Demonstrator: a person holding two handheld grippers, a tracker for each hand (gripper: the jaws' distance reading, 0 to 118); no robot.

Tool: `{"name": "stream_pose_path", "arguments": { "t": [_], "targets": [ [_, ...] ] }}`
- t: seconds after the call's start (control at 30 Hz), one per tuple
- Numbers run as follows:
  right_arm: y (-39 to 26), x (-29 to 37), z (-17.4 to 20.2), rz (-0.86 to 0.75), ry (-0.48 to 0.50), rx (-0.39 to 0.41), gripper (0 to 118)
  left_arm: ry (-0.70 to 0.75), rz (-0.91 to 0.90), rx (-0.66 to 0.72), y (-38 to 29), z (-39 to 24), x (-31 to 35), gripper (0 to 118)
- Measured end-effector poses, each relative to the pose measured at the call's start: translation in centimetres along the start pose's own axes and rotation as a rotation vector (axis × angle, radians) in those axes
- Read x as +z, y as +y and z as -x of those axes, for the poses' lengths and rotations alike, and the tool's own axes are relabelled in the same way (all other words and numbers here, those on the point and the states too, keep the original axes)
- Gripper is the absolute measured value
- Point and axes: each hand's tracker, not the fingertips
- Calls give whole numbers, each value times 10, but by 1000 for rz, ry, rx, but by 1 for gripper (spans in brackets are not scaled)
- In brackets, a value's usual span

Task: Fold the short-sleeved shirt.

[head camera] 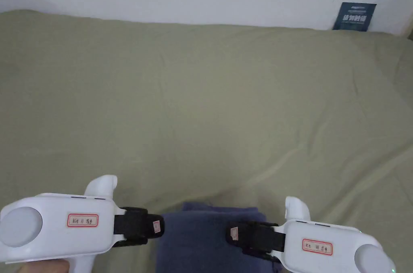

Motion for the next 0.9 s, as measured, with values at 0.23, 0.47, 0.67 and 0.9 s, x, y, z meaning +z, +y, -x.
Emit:
{"name": "stream_pose_path", "arguments": {
  "t": [0.23,0.47,0.67,0.9],
  "targets": [
    [7,-9,-84,65,230,-300,2,-36,69,96,-5,50,-11,1],
    [3,-5,-83,60,242,-300,2,-272,119,130,-11,45,-45,105],
    [4,-6,-79,67,234,-293,2,-468,189,167,-8,47,-97,97],
    [10,5,-66,53,172,-251,2,-356,176,154,-4,57,-100,25]
  ]
}}
